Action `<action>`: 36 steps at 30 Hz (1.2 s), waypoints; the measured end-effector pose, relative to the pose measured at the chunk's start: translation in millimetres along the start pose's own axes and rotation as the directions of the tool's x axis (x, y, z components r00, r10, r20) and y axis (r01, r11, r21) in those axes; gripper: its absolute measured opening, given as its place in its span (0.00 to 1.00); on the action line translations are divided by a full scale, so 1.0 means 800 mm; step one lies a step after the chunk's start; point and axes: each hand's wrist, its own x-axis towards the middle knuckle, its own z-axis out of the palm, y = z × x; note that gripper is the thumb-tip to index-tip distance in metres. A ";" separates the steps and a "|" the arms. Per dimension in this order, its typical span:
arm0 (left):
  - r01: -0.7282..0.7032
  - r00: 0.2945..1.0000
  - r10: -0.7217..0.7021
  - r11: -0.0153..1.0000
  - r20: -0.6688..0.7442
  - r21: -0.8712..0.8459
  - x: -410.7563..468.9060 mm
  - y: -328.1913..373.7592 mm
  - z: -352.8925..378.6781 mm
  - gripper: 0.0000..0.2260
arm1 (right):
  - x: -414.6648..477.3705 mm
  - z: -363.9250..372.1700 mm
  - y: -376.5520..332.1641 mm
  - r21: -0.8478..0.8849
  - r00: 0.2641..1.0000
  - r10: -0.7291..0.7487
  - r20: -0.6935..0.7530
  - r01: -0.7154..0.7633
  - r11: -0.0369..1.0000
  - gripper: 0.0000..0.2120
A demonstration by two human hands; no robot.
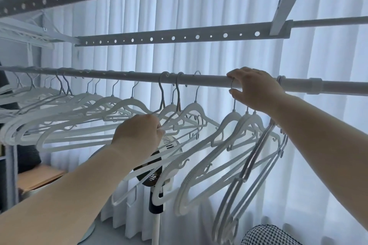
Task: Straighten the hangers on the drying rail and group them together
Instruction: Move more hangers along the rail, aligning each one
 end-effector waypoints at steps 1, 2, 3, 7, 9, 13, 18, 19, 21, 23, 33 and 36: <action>0.001 1.000 -0.001 1.000 0.011 -0.029 0.002 0.003 0.000 0.14 | -0.001 -0.001 0.000 0.000 1.000 -0.005 -0.001 0.005 1.000 0.16; 0.004 1.000 -0.003 0.998 0.021 -0.057 0.003 0.006 0.000 0.14 | -0.001 -0.002 0.001 0.000 1.000 -0.009 -0.001 0.009 1.000 0.16; 0.007 1.000 -0.005 0.997 0.027 -0.079 0.005 0.009 0.001 0.13 | -0.002 -0.002 0.001 0.002 1.000 -0.010 0.000 0.010 1.000 0.16; 0.015 0.999 -0.009 0.987 0.038 -0.159 0.007 0.014 0.008 0.10 | -0.003 -0.005 0.003 0.021 1.000 -0.003 0.016 0.003 1.000 0.16; 0.004 0.999 0.005 0.983 0.046 -0.184 0.006 0.012 0.010 0.11 | -0.004 -0.005 0.004 0.026 1.000 0.006 0.016 -0.007 1.000 0.16; -0.002 1.000 0.008 0.974 0.025 -0.228 0.005 0.011 0.009 0.11 | -0.004 -0.006 0.002 0.026 1.000 0.026 0.005 -0.026 0.999 0.15; -0.014 1.000 0.008 0.975 -0.027 -0.220 0.018 0.012 0.002 0.11 | -0.004 -0.006 -0.004 0.015 0.999 0.039 0.005 -0.039 0.999 0.15; -0.006 1.000 0.004 0.974 -0.008 -0.225 0.022 0.011 0.000 0.10 | -0.005 -0.006 -0.004 0.016 0.999 0.041 0.010 -0.042 0.999 0.16; 0.004 0.999 0.004 0.976 0.036 -0.220 0.027 0.011 0.001 0.10 | -0.006 -0.008 -0.004 0.021 0.999 0.048 0.021 -0.048 0.999 0.16; 0.010 0.998 0.005 0.976 0.068 -0.218 0.028 0.010 0.006 0.10 | -0.008 -0.008 -0.004 0.023 0.998 0.054 0.031 -0.055 0.998 0.17; 0.062 0.971 -0.010 0.976 0.241 -0.209 0.007 0.003 0.035 0.13 | -0.012 -0.003 -0.006 0.015 0.998 0.049 0.030 -0.049 0.999 0.19; 0.067 0.972 -0.028 0.985 0.235 -0.161 -0.011 -0.012 0.027 0.12 | -0.022 -0.003 -0.009 0.016 0.999 0.047 0.003 -0.047 0.999 0.20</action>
